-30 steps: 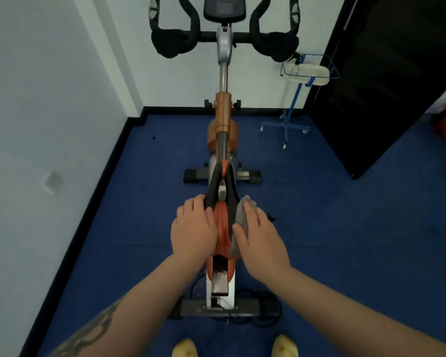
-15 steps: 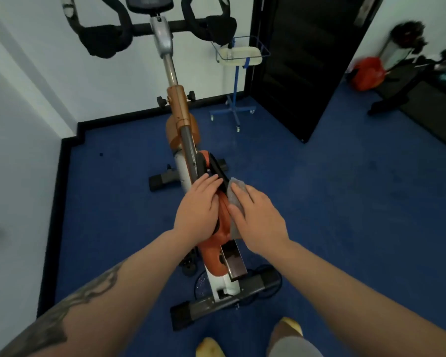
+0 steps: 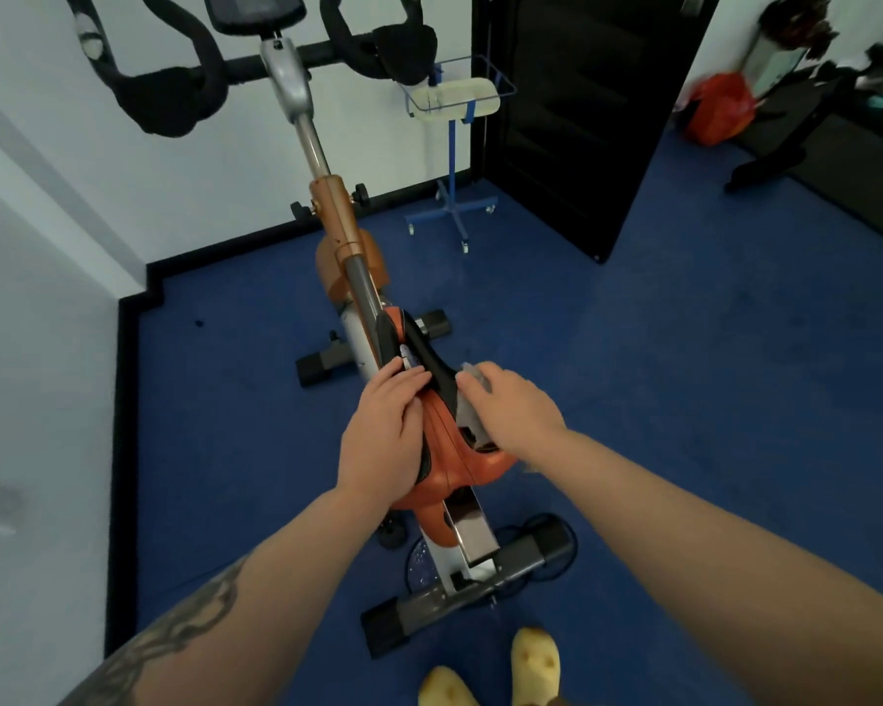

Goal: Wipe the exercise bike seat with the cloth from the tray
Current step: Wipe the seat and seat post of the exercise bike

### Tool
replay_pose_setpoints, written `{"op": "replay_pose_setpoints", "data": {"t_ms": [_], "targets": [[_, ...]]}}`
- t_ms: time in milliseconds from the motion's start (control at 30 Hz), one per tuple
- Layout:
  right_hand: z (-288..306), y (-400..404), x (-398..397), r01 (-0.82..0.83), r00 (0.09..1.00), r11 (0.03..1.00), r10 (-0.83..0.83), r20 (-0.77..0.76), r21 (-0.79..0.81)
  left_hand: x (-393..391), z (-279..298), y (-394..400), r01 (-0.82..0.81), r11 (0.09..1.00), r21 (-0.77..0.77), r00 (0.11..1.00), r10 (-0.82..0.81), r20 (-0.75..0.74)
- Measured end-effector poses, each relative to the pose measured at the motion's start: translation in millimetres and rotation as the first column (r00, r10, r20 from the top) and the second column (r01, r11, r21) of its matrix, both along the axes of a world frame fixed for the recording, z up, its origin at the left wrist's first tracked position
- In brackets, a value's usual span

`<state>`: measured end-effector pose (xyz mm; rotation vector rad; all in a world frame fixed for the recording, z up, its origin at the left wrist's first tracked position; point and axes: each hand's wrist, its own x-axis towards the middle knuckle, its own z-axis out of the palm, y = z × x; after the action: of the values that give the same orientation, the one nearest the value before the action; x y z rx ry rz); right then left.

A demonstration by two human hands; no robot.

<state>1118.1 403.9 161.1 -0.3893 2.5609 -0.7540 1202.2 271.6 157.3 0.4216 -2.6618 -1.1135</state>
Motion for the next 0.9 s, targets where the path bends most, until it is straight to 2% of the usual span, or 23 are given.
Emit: {"op": "replay_pose_setpoints", "data": {"t_ms": [100,233,333,433,600,733,833,900], "targets": [[-3.3,10.9,-2.5,0.005,0.998,0.996,0.002,0.067,-0.091,-0.7,-2.4,-2.4,-0.004,1.0,0.015,1.0,0.004,-0.001],[-10.0,34.2,17.6,0.1,0.98,0.984,-0.072,0.185,-0.147,-1.0,-2.8,-3.0,-0.01,1.0,-0.001,1.0,0.01,0.001],[-9.7,21.3,5.0,0.147,0.967,0.98,-0.114,0.228,-0.133,-0.7,-5.1,-3.2,-0.011,1.0,-0.01,1.0,0.011,0.005],[-9.0,7.4,-7.3,0.265,0.926,0.939,-0.184,0.328,-0.219,-0.7,-4.8,-3.8,-0.002,1.0,-0.017,1.0,0.003,0.013],[-11.3,17.1,34.1,0.59,0.764,0.756,-0.408,0.5,-0.285,-2.5,-3.8,-4.9,0.003,1.0,-0.024,1.0,-0.002,0.009],[-8.9,6.8,17.3,0.683,0.688,0.671,-0.46,0.561,-0.288,-0.1,-4.0,-5.2,0.02,1.0,0.002,1.0,-0.02,0.004],[-10.6,-6.0,9.9,0.8,0.58,0.525,-0.551,0.601,-0.29,-1.1,-7.9,-10.2,0.085,0.995,0.059,0.996,-0.084,-0.013],[-16.4,-14.0,26.3,0.846,0.532,0.426,-0.633,0.562,-0.32,-2.7,-8.4,-14.6,0.119,0.989,0.084,0.993,-0.119,-0.009]]}}
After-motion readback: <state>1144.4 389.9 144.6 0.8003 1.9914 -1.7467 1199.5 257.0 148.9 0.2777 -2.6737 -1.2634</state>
